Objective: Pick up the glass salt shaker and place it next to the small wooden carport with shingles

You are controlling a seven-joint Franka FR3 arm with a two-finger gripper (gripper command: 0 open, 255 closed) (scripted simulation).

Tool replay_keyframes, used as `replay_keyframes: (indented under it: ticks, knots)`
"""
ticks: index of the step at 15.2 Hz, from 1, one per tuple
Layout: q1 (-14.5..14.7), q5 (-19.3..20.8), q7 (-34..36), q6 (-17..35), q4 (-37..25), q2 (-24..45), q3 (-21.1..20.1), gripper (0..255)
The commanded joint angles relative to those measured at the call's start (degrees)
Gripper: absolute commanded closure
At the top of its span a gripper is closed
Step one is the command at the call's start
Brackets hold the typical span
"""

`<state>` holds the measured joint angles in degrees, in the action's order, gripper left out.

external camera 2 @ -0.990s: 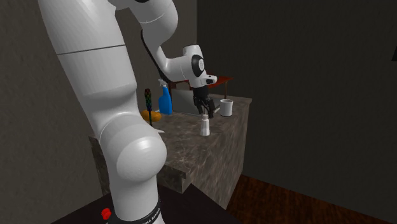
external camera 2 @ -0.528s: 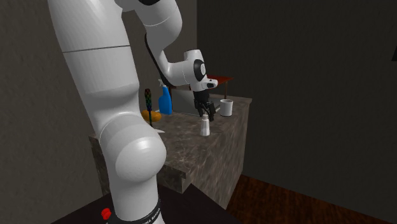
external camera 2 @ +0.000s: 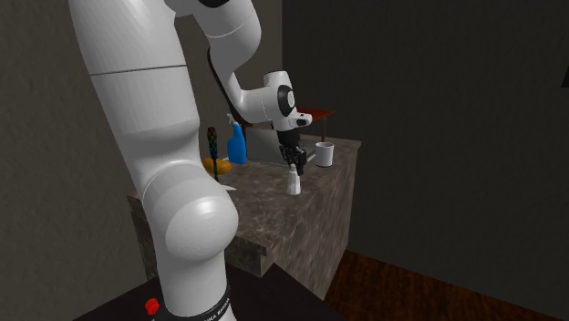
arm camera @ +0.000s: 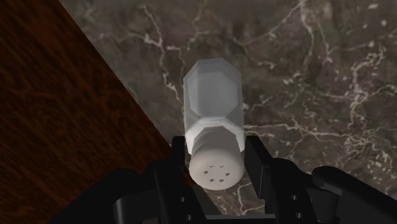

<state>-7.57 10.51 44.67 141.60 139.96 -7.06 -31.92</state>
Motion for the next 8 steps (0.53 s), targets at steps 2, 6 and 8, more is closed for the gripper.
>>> replay_keyframes:
  ticks: [2,6,8]
  knots:
    - [0.00,-0.01,0.00,-0.01,0.01,0.00,0.00,255]
    - [0.00,0.01,0.01,0.00,0.01,0.02,0.00,255]
    - [0.29,-1.28,-1.12,-1.51,-0.55,-1.19,0.26,255]
